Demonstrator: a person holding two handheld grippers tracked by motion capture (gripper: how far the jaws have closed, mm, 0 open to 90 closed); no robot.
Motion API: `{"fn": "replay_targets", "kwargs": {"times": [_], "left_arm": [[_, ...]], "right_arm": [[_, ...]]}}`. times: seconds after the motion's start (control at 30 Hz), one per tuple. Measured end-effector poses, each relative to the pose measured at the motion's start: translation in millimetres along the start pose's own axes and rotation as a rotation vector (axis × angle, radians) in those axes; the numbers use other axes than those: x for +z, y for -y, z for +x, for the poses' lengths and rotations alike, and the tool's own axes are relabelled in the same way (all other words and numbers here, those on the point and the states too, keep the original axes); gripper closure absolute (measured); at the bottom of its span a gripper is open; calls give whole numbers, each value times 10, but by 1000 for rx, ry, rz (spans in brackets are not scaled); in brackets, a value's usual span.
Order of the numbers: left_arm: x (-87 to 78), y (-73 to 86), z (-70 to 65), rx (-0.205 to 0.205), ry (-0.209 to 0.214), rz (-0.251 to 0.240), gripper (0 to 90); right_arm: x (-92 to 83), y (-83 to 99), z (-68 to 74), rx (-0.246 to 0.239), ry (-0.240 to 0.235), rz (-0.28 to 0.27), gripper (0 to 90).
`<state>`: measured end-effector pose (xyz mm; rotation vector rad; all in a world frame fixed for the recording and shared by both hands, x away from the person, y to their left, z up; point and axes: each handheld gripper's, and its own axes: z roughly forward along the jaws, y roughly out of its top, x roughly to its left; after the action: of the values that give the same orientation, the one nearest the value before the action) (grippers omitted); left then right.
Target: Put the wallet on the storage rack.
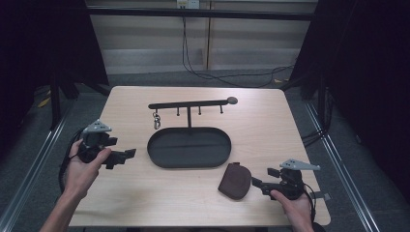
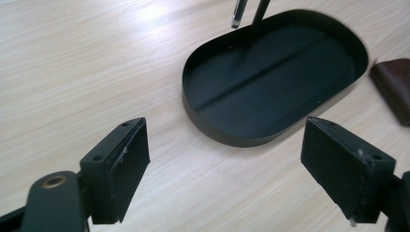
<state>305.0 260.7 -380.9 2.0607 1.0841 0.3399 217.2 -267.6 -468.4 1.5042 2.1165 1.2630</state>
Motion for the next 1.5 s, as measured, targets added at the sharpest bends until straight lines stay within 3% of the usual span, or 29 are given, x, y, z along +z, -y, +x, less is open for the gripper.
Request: {"fn": "replay_targets", "kwargs": {"times": [0.1,0.17,0.37,0.47,0.6,0.7,0.8,0.93,1.17,1.33,1.43,1.5], "left_arm": [[-36,140,-24,-29,2,-29,175],[-72,223,-41,-35,-22,-49,175],[-85,415,-52,-53,-26,-33,175],[-64,533,-103,-53,-11,-33,175],[6,680,-219,-57,40,-33,177],[61,762,-308,-40,55,-26,176],[77,840,-362,-31,79,-30,176],[83,914,-404,-56,78,-52,176],[95,932,-396,-76,123,-81,176],[161,941,-409,-65,125,-50,176],[193,957,-419,-59,133,-27,176],[195,951,-415,-51,127,-24,176]], "right_arm": [[-5,1,6,10,-14,-6,203],[-3,-3,13,7,-29,2,219],[40,-81,29,-20,-18,58,252],[33,-123,23,-17,-24,50,268],[16,-200,6,-4,-39,71,250],[12,-269,21,-14,-48,104,247],[53,-322,49,-35,-50,149,228],[126,-386,72,-50,-51,215,200],[296,-517,99,-74,-59,346,198],[508,-590,172,-97,-70,454,201],[595,-628,227,-133,-35,520,169],[627,-652,243,-138,-36,543,169]]}}
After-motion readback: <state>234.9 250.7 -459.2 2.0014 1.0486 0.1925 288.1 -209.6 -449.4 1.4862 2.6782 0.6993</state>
